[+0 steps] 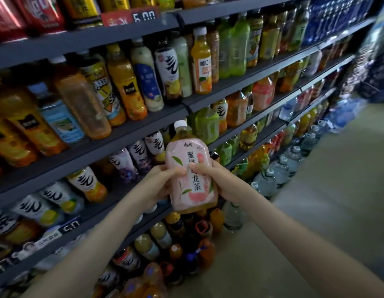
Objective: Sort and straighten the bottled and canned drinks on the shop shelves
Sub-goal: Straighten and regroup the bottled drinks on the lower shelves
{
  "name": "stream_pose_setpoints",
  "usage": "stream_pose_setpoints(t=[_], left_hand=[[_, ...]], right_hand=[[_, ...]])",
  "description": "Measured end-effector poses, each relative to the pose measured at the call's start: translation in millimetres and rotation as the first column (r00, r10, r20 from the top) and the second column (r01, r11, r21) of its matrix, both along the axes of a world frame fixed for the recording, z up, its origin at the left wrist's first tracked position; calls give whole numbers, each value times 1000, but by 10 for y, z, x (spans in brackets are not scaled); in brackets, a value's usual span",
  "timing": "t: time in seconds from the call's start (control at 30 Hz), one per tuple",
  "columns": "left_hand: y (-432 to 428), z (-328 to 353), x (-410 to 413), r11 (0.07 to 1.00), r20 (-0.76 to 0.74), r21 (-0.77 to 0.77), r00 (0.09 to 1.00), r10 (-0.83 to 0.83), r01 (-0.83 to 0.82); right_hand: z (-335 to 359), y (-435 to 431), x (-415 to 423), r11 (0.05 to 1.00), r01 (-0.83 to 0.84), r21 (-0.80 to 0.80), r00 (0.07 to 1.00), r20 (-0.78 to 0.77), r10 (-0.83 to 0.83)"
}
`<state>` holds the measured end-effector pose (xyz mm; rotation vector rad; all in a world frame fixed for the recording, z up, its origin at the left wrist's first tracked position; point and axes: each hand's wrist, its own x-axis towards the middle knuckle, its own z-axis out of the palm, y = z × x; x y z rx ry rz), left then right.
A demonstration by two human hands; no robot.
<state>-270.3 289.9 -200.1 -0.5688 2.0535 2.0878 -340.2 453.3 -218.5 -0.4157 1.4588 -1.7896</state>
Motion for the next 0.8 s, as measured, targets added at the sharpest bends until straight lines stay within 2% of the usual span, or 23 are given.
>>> stream_pose_setpoints(t=[0.2, 0.43, 0.53, 0.67, 0.8], left_hand=[[720, -207, -470, 996, -54, 68, 996, 65, -61], [1673, -403, -1124, 994, -48, 72, 995, 89, -85], [1941, -445, -1397, 992, -40, 22, 992, 123, -122], [2159, -475, -1809, 993, -49, -83, 995, 82, -86], [2252, -519, -2340, 989, -59, -136, 997, 47, -55]], right_hand=[[-64, 707, -541, 999, -41, 13, 999, -35, 41], [-166, 1666, -1255, 992, -92, 84, 995, -40, 96], [-175, 1950, -1562, 987, -105, 125, 988, -101, 118], [-158, 2172, -2031, 985, -100, 141, 977, -173, 124], [-233, 2300, -2551, 985, -118, 126, 975, -176, 139]])
